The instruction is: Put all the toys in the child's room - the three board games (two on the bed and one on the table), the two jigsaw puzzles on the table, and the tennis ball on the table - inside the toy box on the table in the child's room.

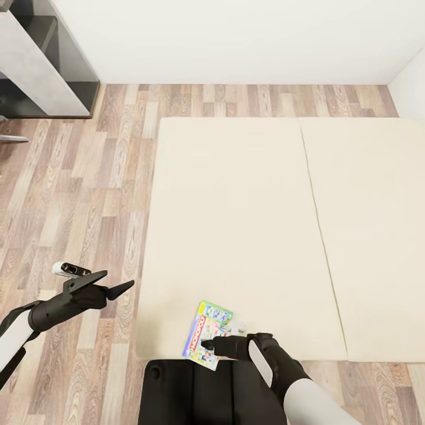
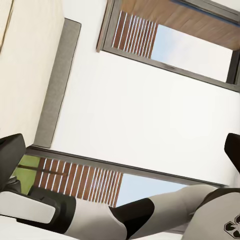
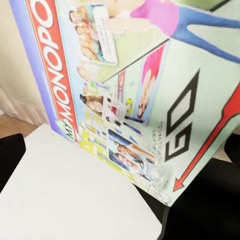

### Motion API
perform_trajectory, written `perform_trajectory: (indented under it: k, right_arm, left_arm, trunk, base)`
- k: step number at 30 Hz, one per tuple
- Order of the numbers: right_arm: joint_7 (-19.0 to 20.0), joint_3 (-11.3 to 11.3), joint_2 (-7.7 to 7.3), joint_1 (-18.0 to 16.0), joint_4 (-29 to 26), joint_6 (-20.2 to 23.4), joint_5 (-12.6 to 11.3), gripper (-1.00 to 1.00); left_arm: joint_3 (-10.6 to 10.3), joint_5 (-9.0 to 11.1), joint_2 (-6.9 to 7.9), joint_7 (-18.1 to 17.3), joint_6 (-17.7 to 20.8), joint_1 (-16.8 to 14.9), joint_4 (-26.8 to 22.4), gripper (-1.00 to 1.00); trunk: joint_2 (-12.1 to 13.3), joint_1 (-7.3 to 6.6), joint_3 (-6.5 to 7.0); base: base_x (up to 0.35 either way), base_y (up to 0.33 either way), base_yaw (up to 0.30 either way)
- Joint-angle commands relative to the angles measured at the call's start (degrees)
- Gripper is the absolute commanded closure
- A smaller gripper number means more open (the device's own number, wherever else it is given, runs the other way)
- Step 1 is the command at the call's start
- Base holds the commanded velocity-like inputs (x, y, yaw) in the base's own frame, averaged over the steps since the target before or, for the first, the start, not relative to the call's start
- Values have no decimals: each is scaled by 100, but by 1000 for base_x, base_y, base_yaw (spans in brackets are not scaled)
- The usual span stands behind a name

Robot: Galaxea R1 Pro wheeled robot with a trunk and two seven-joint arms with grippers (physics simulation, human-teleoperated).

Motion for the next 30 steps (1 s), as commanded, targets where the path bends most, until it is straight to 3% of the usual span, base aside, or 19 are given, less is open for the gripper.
perform_trajectory:
  k: [1, 30]
  right_arm:
    - [-8, 3, 0, 0, -7, 34, -31, -100]
    - [-8, 11, 0, 1, -7, 34, -31, -100]
  left_arm:
    - [-13, 21, 6, -12, 27, -3, 3, -100]
    - [-13, 26, 6, -12, 27, -3, 3, -100]
  trunk:
    - [-9, 3, -6]
    - [-9, 3, -6]
  base:
    - [0, 35, 0]
    - [0, 68, 0]
